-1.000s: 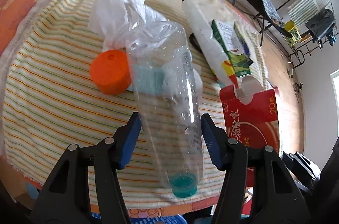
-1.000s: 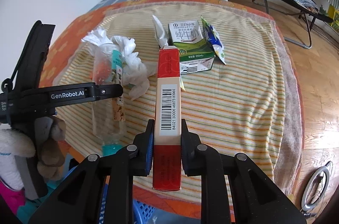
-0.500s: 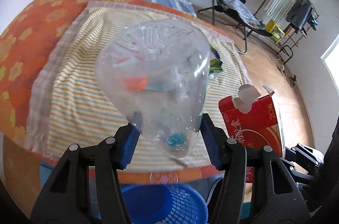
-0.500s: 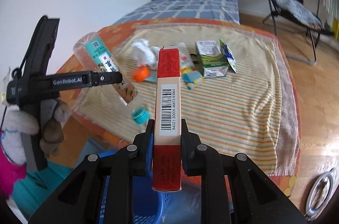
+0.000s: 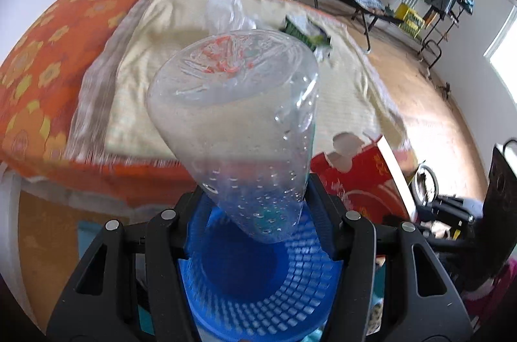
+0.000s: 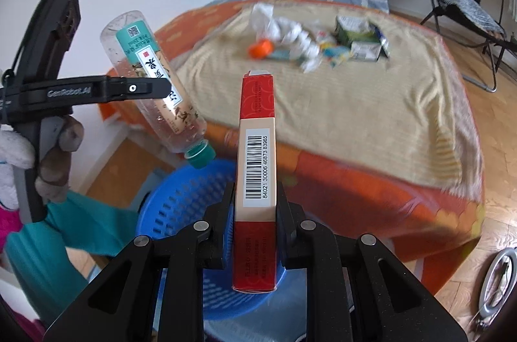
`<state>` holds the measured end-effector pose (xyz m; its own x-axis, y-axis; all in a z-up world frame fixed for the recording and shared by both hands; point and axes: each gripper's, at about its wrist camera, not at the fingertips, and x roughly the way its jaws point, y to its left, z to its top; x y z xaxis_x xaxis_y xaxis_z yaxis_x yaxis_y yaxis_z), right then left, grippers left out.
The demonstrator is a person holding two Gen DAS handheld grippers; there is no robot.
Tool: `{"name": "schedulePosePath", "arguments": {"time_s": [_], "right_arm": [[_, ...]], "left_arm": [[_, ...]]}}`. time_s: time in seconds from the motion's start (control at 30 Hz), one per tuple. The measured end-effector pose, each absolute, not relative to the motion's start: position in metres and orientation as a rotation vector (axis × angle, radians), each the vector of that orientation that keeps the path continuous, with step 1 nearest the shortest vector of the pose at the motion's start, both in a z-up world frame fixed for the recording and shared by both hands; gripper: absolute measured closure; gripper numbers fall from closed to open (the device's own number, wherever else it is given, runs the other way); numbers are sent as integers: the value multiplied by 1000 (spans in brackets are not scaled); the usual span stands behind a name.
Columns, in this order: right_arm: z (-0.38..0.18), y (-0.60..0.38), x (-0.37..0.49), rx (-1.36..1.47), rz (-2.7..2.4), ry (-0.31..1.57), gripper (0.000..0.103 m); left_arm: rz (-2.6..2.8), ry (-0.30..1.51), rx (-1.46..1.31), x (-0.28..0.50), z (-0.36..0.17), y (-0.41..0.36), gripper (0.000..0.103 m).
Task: Collect trash
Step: 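Carry bottle and red box over the blue basket and open both tools, then withdraw both tools from the basket back toward the cloth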
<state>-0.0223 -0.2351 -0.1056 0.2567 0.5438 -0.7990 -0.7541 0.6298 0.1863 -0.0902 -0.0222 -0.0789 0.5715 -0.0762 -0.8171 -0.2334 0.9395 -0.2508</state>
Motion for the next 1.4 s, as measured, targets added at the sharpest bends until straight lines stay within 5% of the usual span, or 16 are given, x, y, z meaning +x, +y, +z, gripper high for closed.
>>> {"name": "schedulePosePath", "arguments": {"time_s": [0.53, 1.03, 1.17, 1.4], "right_arm": [[-155, -215, -48, -359, 887, 1067, 84], [-179, -205, -55, -408, 868, 1143, 80], [-180, -204, -53, -413, 850, 1149, 60], [-177, -205, -54, -422, 854, 1131, 59]], "left_arm": [[124, 1180, -307, -131, -166, -34, 45], [121, 1284, -288, -123, -184, -45, 44], [122, 1278, -287, -121, -184, -45, 44], [125, 1259, -298, -119, -179, -42, 44]]}}
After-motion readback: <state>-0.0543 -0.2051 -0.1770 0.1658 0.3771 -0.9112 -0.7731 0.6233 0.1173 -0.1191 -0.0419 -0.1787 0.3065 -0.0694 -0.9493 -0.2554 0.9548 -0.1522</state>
